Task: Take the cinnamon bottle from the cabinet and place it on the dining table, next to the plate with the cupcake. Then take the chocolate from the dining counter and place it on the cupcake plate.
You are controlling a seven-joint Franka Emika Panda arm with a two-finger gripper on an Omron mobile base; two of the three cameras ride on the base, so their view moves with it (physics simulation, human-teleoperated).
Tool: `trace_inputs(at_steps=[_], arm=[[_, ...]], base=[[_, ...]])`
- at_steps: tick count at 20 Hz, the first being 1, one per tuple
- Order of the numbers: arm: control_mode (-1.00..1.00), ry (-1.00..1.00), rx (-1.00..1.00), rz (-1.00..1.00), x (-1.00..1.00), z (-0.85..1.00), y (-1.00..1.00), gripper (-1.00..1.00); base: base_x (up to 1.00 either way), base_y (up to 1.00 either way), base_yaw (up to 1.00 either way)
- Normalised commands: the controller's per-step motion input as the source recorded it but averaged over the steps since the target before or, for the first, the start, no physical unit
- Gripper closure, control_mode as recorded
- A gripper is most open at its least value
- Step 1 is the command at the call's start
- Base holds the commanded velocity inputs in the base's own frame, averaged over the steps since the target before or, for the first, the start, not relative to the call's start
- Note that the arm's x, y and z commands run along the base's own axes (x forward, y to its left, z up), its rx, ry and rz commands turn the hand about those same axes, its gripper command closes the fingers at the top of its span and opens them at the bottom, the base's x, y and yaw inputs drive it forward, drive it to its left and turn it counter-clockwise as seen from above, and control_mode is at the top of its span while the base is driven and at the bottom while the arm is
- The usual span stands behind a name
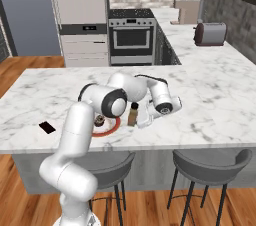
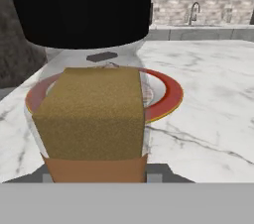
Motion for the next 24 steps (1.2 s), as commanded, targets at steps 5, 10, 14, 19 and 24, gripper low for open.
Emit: trace_inputs(at_steps=[5,10,14,19,24], arm=[[-1.0,0.0,-0.03,0.0,0.38,-0.23,0.1,1.0],[-1.0,0.0,-0.09,0.0,0.19,-0.32,0.23,1.0],[-1.0,0.0,-0.12,0.0,0.1,-0.41,0.28,1.0],[-1.0,0.0,-0.01,0.0,0.04,-0.38,0.07,1.0],[-1.0,-0.03,0.0,0.01,0.0,-0.39,0.05,-1.0]], base=[[0.0,0.0,0.0],[0.0,0.0,0.0],[0.0,0.0,0.0],[0.0,0.0,0.0],[0.0,0.0,0.0]])
